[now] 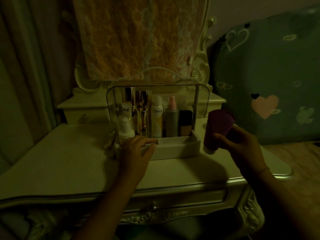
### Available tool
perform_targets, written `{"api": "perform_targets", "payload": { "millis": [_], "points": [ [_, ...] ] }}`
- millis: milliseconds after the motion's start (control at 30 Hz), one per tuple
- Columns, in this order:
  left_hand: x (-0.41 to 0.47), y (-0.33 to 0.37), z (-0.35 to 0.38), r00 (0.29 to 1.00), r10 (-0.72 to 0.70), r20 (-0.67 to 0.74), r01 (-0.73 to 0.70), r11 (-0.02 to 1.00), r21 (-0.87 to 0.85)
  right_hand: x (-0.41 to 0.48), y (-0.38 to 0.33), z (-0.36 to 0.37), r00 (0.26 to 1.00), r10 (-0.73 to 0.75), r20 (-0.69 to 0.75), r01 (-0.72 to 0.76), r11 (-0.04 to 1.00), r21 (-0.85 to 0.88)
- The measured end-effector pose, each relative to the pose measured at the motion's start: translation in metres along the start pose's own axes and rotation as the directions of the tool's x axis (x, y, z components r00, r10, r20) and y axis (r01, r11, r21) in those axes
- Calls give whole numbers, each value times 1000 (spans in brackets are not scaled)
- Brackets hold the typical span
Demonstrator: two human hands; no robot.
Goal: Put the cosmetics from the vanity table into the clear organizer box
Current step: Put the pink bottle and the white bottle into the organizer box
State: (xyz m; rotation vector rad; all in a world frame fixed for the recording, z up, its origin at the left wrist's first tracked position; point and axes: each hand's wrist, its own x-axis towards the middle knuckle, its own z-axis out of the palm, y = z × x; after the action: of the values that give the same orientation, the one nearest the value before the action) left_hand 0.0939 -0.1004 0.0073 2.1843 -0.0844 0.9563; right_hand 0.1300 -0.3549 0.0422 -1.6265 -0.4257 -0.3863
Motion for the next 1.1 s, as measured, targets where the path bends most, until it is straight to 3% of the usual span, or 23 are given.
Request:
{"api": "perform_targets", "payload": {
  "millis": [200, 400, 733, 1100],
  "points": [
    [-8, -2, -9, 978, -105, -178, 87, 991, -105, 2, -13, 51, 983, -16, 181, 17, 1000, 0],
    [-10, -14, -22, 838, -436, -326, 336, 886, -320, 30, -15, 112, 967, 15, 256, -28, 998, 49],
    [-2, -39, -31, 847, -528, -67, 472, 803, -364, 45, 3, 153, 939, 112, 325, -91, 993, -79],
    [-4, -42, -29, 849, -525, -50, 488, 818, -306, 51, 7, 150, 898, 174, 405, -87, 971, -223]
  ]
}}
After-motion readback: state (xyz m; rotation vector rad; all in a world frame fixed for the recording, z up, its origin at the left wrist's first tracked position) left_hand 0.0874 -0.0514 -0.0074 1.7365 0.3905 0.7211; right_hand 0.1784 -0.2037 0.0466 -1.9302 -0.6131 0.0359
